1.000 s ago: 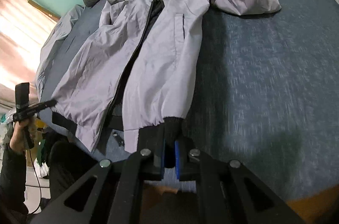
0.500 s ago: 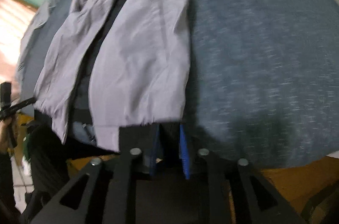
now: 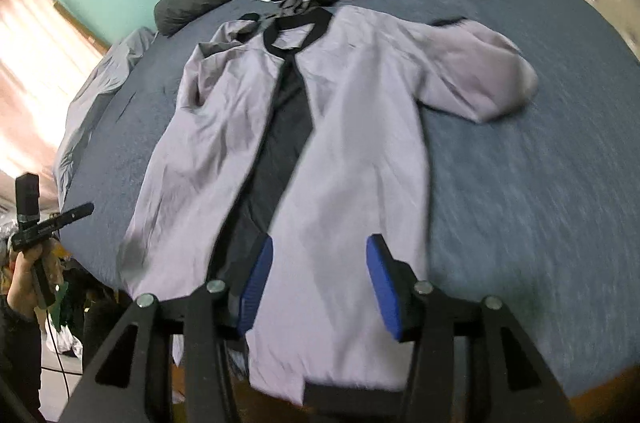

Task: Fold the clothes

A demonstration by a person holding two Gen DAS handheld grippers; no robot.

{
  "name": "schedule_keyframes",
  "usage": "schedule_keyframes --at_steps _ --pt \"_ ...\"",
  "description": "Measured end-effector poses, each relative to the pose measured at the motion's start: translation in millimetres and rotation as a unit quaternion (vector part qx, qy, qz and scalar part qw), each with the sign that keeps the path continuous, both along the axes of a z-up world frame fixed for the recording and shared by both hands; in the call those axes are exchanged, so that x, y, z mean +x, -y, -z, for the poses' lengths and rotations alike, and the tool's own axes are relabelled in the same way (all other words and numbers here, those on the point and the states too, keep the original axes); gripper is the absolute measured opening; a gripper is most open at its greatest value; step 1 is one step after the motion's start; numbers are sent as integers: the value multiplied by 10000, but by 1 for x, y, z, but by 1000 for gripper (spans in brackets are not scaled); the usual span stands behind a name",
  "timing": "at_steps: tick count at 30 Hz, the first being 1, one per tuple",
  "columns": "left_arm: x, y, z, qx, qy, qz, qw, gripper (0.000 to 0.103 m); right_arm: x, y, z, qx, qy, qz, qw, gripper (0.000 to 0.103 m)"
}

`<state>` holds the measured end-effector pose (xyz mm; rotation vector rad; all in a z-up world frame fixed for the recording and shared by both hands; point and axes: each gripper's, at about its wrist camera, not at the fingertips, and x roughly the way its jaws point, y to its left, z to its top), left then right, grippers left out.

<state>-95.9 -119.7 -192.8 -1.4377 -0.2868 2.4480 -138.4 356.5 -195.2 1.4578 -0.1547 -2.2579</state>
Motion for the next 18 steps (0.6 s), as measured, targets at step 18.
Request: schedule_keyframes --at_steps 18 --pt "-102 -37 65 92 -646 -369 9972 64 -155 132 67 773 37 -269 9966 50"
